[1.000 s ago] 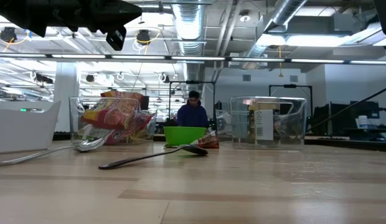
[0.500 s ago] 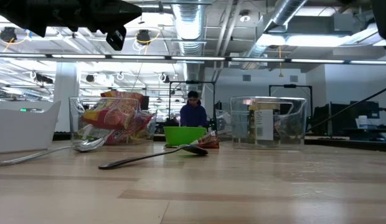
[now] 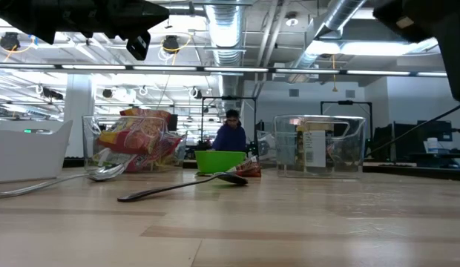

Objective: Pick & Place Food Item

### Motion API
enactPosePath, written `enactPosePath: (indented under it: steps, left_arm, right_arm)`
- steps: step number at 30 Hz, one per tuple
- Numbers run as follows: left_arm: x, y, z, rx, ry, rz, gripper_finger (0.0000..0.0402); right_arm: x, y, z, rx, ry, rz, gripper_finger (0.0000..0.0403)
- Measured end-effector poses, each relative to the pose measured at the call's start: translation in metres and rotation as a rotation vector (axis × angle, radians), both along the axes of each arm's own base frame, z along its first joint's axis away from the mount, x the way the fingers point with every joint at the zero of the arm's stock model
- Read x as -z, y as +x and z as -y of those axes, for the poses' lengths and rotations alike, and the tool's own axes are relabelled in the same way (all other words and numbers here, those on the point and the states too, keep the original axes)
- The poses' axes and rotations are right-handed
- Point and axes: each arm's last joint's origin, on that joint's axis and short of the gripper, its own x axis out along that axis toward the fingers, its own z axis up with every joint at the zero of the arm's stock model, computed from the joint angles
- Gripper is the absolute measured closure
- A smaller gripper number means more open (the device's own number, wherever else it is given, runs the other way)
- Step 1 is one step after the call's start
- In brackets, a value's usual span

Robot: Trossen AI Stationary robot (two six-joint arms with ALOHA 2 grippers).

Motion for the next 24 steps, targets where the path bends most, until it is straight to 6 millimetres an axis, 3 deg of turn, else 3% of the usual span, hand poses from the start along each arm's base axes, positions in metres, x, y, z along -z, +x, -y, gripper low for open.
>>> enactPosePath:
  steps: [18, 24]
  left_arm:
    - [0.000, 0.000, 0.000, 0.000, 0.000, 0.000, 0.0401]
    - [0.000, 0.000, 0.000, 0.000, 0.000, 0.000, 0.0401]
  right_arm:
    - [0.001, 0.002, -0.003, -0.006, 0.031, 0.035, 0.0127]
    - [0.013, 0.000, -0.001, -0.011, 0.045, 0.035, 0.0127]
